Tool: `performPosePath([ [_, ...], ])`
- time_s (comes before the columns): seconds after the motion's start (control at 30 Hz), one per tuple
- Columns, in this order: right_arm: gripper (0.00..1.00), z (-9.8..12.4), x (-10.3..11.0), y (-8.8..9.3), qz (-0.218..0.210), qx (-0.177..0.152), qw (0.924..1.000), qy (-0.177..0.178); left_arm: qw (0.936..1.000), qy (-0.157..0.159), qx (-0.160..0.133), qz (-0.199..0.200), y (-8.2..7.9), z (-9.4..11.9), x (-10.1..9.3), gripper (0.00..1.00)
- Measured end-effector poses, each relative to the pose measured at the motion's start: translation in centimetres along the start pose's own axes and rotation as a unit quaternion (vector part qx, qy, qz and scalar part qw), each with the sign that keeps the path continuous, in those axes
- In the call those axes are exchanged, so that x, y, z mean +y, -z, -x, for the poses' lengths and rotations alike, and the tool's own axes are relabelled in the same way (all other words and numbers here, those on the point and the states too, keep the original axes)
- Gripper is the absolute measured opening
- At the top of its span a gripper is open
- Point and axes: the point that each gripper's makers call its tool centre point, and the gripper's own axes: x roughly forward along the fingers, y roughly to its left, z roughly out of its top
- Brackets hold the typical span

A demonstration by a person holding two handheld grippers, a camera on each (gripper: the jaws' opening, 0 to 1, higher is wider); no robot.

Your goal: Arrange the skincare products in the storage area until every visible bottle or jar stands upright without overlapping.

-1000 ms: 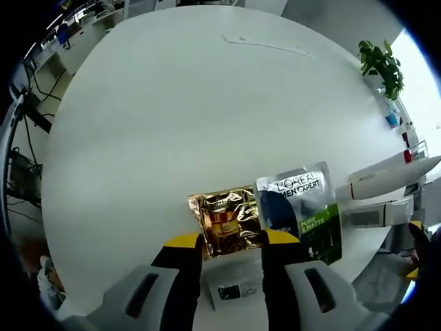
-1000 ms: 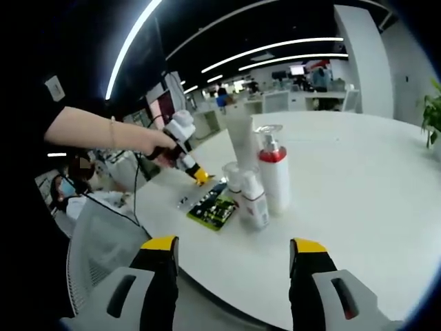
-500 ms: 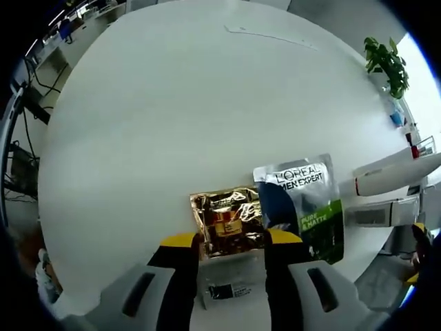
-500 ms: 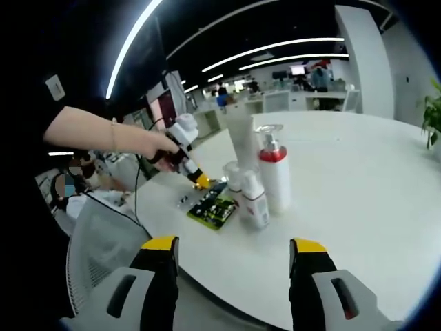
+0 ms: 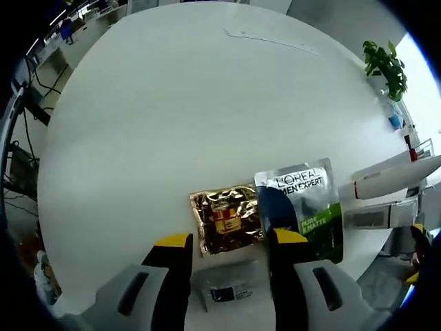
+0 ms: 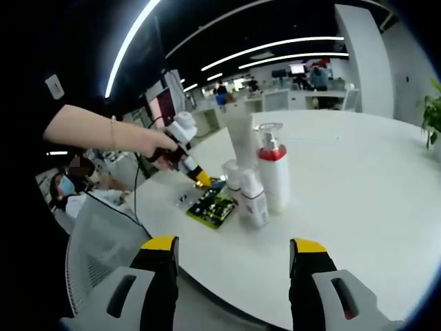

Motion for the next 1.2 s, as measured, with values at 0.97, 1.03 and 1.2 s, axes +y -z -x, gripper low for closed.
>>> performPosePath([
  [0.97,0.69,0.0,-0.1,-0.1,-0.035,-0.01,0.999,-0.024,0.9479,0.128,-0.284,-0.068,1.7,11.7,-1.4,0.99],
  [1.03,0.7,-0.1,-0.1,-0.1,-0.039,-0.01,0.9989,-0.025,0.9398,0.131,-0.309,-0.062,2.1,12.8,-1.4,0.99],
  [1.2,0.73,-0.2,0.2,0.0,-0.031,-0.004,0.9991,-0.028,0.9186,0.117,-0.37,-0.073,3.7,15.5,-1.3,0.99],
])
